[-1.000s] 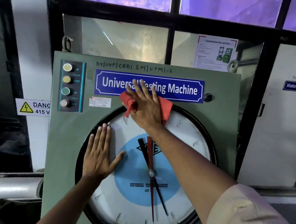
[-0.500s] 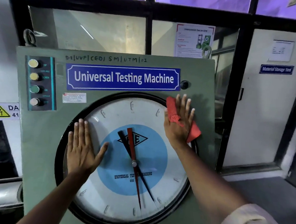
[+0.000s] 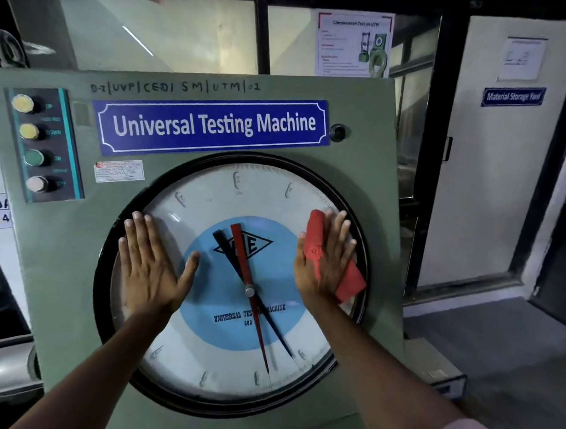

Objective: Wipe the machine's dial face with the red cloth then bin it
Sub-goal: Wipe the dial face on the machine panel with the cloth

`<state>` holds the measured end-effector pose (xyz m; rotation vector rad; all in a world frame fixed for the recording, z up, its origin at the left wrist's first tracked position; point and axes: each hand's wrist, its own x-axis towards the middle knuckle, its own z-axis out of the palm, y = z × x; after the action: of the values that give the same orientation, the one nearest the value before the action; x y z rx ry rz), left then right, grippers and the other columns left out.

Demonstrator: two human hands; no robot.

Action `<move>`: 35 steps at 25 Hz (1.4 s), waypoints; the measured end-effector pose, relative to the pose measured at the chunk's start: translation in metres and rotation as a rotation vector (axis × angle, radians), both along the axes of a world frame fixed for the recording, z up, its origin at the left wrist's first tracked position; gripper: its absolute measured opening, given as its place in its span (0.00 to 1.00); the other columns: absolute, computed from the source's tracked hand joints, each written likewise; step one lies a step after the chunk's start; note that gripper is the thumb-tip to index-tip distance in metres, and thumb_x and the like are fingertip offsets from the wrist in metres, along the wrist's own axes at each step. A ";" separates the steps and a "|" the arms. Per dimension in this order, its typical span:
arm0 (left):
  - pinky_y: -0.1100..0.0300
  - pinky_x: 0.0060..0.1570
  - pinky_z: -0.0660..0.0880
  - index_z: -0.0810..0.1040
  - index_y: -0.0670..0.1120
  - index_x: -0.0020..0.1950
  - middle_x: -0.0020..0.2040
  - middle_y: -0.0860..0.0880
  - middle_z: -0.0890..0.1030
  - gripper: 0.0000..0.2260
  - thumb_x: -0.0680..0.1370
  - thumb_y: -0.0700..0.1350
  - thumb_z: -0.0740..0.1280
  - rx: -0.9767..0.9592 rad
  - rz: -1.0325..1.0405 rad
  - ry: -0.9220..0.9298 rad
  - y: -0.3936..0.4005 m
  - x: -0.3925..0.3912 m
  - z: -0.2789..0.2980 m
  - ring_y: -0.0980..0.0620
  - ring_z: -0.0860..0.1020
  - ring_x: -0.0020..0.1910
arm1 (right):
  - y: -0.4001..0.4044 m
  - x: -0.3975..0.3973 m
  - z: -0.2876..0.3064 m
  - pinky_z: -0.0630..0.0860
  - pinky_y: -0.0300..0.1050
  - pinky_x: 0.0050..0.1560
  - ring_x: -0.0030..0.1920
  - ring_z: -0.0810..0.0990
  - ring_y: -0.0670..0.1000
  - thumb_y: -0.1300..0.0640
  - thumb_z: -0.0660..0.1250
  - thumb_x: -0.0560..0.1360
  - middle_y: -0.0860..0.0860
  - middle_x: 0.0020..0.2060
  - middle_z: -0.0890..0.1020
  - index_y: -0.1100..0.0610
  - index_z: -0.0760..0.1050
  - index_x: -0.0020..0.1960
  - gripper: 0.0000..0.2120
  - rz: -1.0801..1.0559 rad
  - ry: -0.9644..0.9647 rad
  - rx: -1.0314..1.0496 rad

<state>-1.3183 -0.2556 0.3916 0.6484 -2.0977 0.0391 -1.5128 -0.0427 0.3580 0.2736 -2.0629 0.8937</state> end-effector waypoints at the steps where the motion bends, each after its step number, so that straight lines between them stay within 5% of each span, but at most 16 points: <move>1: 0.45 0.86 0.41 0.43 0.36 0.86 0.87 0.37 0.43 0.48 0.80 0.69 0.53 0.006 -0.002 0.014 0.001 -0.001 0.000 0.41 0.42 0.87 | -0.009 0.001 0.016 0.56 0.66 0.84 0.87 0.52 0.58 0.40 0.51 0.88 0.57 0.88 0.53 0.56 0.49 0.88 0.35 0.021 0.012 0.003; 7: 0.46 0.86 0.43 0.46 0.37 0.87 0.88 0.38 0.47 0.48 0.80 0.69 0.54 -0.022 0.003 0.067 -0.006 -0.003 -0.004 0.41 0.46 0.88 | -0.086 0.036 0.061 0.42 0.61 0.86 0.88 0.45 0.52 0.35 0.55 0.82 0.50 0.88 0.45 0.49 0.45 0.89 0.42 0.287 0.327 0.368; 10: 0.47 0.86 0.42 0.44 0.39 0.87 0.88 0.39 0.47 0.47 0.80 0.70 0.54 -0.034 0.007 0.072 -0.012 -0.005 -0.007 0.43 0.45 0.88 | -0.068 0.020 0.068 0.45 0.61 0.87 0.88 0.48 0.50 0.34 0.54 0.83 0.48 0.88 0.50 0.46 0.44 0.88 0.40 0.326 0.417 0.467; 15: 0.47 0.86 0.40 0.40 0.41 0.87 0.88 0.41 0.42 0.47 0.81 0.71 0.52 -0.024 0.017 0.062 -0.013 -0.009 -0.009 0.46 0.39 0.87 | 0.010 -0.023 0.026 0.55 0.63 0.85 0.87 0.55 0.55 0.39 0.46 0.89 0.54 0.87 0.57 0.53 0.51 0.88 0.32 0.028 0.215 0.148; 22: 0.43 0.86 0.42 0.41 0.38 0.87 0.88 0.39 0.42 0.47 0.81 0.68 0.53 0.017 0.002 0.032 -0.001 -0.003 -0.004 0.44 0.41 0.87 | 0.013 0.027 -0.094 0.59 0.71 0.82 0.87 0.53 0.58 0.40 0.51 0.88 0.55 0.87 0.53 0.54 0.46 0.88 0.34 0.067 -0.032 -0.012; 27: 0.45 0.86 0.42 0.42 0.39 0.87 0.88 0.41 0.42 0.46 0.81 0.68 0.53 0.024 -0.004 0.002 -0.001 0.001 0.000 0.44 0.41 0.87 | 0.003 0.012 -0.030 0.55 0.69 0.84 0.87 0.52 0.59 0.42 0.55 0.88 0.57 0.87 0.52 0.57 0.51 0.88 0.34 0.048 -0.051 0.033; 30: 0.46 0.86 0.42 0.42 0.39 0.87 0.88 0.41 0.42 0.47 0.80 0.69 0.52 0.005 -0.013 -0.012 -0.006 0.004 -0.002 0.45 0.42 0.87 | -0.018 0.010 0.021 0.55 0.66 0.84 0.87 0.51 0.57 0.40 0.49 0.88 0.57 0.87 0.52 0.56 0.50 0.88 0.34 0.023 -0.021 0.035; 35: 0.47 0.86 0.44 0.44 0.41 0.87 0.88 0.43 0.44 0.46 0.80 0.71 0.52 -0.052 -0.016 -0.032 -0.020 0.014 -0.005 0.46 0.45 0.88 | -0.070 0.042 0.063 0.44 0.63 0.86 0.88 0.46 0.55 0.37 0.52 0.85 0.52 0.88 0.46 0.51 0.46 0.89 0.37 0.214 0.135 0.235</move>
<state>-1.3047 -0.2754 0.3867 0.6034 -2.1252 0.0952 -1.4710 -0.1125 0.4213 0.6737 -2.0377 0.7350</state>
